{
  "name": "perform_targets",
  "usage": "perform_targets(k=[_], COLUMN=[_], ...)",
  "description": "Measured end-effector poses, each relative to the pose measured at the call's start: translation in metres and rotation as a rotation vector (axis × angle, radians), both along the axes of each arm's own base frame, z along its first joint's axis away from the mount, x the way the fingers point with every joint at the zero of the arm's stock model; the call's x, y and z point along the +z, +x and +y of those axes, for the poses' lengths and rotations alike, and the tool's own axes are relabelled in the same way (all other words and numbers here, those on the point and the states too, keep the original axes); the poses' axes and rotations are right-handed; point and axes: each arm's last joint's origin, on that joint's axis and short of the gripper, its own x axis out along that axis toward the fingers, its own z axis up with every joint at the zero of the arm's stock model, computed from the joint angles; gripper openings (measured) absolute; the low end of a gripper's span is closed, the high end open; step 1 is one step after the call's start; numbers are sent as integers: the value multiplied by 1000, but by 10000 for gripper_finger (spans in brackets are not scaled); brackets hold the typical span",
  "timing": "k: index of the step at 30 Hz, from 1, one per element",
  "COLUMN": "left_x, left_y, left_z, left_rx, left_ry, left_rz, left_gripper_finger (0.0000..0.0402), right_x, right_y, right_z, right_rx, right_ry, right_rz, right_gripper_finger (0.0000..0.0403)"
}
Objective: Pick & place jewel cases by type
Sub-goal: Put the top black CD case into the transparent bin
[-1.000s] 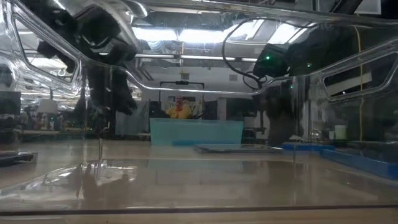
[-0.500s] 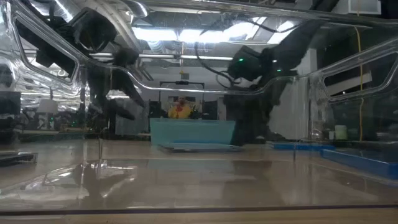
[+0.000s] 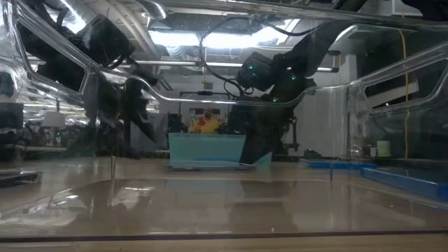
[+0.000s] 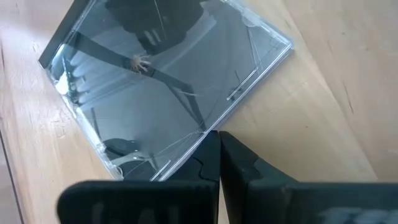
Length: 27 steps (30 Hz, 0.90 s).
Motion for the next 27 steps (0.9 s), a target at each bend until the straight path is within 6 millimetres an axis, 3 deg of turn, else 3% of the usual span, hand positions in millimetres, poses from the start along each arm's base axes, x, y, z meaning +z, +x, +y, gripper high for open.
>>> perform_targets(k=[14, 22, 27], left_x=[-22, -21, -20], left_y=[24, 57, 60], left_z=[-13, -12, -12], left_rx=[31, -82, -58], left_ry=[-90, -73, -68], left_rz=[-24, -16, -3], left_gripper_finger=[191, 191, 190], right_x=[0, 0, 0], right_y=[-1, -3, -3], right_z=[1, 1, 0], right_rx=[24, 26, 42], right_ry=[-3, 0, -13], right_rz=[-3, 11, 8], right_gripper_finger=[5, 5, 5])
